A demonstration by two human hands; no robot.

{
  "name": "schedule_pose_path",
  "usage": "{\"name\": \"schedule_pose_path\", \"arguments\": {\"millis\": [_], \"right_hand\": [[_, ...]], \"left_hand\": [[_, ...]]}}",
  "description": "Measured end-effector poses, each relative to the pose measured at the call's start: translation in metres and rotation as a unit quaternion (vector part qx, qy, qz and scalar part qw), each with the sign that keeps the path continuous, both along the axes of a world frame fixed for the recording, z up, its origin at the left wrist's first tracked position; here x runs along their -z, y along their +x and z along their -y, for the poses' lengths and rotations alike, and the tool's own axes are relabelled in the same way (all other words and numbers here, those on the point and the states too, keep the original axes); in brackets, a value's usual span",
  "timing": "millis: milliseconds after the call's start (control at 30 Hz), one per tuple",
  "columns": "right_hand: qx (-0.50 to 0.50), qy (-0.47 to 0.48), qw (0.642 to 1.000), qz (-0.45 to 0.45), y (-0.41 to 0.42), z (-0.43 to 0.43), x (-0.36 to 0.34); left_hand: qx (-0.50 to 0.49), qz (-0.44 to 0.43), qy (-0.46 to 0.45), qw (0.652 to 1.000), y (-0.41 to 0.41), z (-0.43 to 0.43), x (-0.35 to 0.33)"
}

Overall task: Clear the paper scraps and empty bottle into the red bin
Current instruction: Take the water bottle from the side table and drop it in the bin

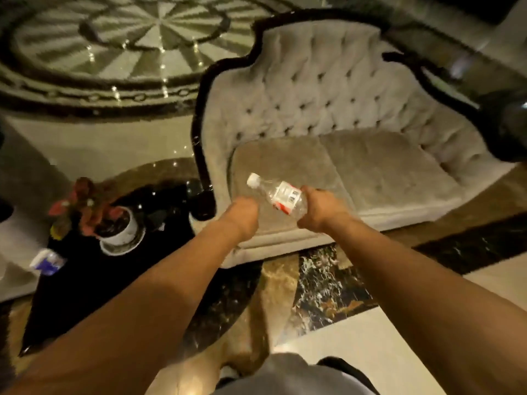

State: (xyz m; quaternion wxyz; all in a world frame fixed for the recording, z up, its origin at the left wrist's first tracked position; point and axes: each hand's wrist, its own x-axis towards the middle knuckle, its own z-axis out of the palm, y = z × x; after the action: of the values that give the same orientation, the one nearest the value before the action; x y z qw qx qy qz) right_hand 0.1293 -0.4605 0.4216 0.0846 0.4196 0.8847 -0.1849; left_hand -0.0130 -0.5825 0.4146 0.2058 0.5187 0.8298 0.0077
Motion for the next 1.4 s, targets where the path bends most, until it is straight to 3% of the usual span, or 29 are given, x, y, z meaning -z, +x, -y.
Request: {"name": "schedule_pose_path", "arguments": {"millis": [267, 400, 567, 867, 1167, 1400], "right_hand": [[0.202, 0.048, 0.977, -0.04, 0.297, -0.13, -0.032], [0.319, 0.054, 0.946, -0.032, 0.444, -0.17, -0.039], [0.426, 0.052, 0.903, -0.026, 0.578, -0.209, -0.037], [0.528, 0.033, 0.848, -0.026, 0.708, -0.334, -0.014], [0.582, 0.008, 0.813, -0.011, 0.814, -0.566, -0.006], [0.596, -0.003, 0.803, -0.013, 0.912, -0.716, 0.005]], "left_hand": [[0.213, 0.023, 0.05, 0.975, 0.262, -0.204, -0.034], [0.342, 0.012, 0.02, 0.939, 0.411, -0.274, -0.022], [0.404, 0.023, 0.007, 0.914, 0.539, -0.343, -0.009], [0.464, -0.038, 0.016, 0.885, 0.651, -0.514, 0.011], [0.484, -0.008, 0.003, 0.875, 0.77, -0.779, 0.002], [0.518, -0.048, 0.002, 0.854, 0.889, -0.933, -0.006]]}}
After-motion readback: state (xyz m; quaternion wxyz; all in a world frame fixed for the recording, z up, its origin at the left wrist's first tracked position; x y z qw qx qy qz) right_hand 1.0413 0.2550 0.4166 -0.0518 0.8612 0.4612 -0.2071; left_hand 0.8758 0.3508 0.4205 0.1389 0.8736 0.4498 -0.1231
